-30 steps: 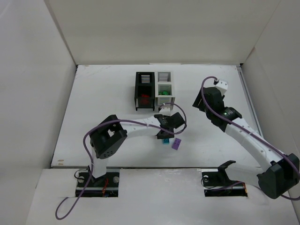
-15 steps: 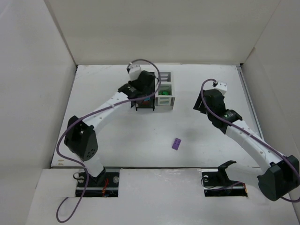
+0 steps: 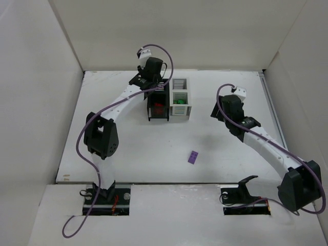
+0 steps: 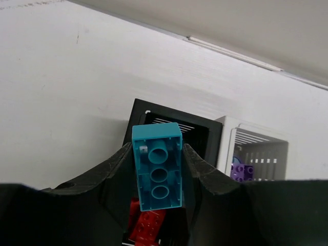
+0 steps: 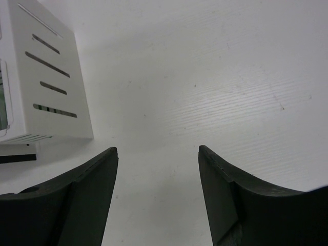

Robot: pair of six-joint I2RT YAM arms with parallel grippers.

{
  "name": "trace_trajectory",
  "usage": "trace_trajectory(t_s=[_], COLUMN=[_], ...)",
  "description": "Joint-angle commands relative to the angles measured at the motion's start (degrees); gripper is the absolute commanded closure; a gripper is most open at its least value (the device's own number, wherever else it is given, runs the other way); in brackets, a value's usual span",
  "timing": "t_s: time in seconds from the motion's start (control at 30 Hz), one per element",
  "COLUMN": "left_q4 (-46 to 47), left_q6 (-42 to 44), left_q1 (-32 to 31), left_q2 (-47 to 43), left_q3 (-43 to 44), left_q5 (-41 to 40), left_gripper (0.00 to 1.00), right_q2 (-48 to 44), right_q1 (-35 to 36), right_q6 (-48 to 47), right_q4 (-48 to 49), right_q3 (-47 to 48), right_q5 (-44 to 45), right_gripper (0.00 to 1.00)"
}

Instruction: Sort the legos into containers by color

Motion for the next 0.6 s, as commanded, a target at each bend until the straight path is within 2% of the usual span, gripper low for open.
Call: trace_trajectory(t_s=[0.0,0.03,0.1,0.3,0.5,0.57], left_q4=[2.5,2.5,3.9,5.4,6.8,6.8], left_q6=[2.3,2.3,2.3,0.7,0.7,0.7], left_q1=[0.7,0.7,1.2,1.2,1.2,1.2], left_q2=[1.2,1.2,2.9,4.8,4.8,4.3], left_q3=[3.7,4.3,4.3,4.3,2.3,2.3], left_q5=[-0.8,-0.8,-0.2,-0.2,2.1,2.1], left_gripper=[0.72,0.72,0.65,0.63,0.42,0.4], right_q2=[1.0,1.0,1.5,2.1,2.1,0.9], right_q1=[-0.8,-1.3,-1.3,-2.6,-3.1,-3.1], right_q6=[-0.6,-0.6,-0.6,-0.6,-1.1,-0.5], right_q4=[2.7,2.7,2.7,2.5,1.9,1.9], right_q3=[2.9,2.9,2.9,2.9,1.7,1.1], right_q5=[-0.4,-0.4,-1.0,-2.1,-2.8,-3.3], right_gripper=[0.31,0.31,0.31,0.31,0.31,0.31])
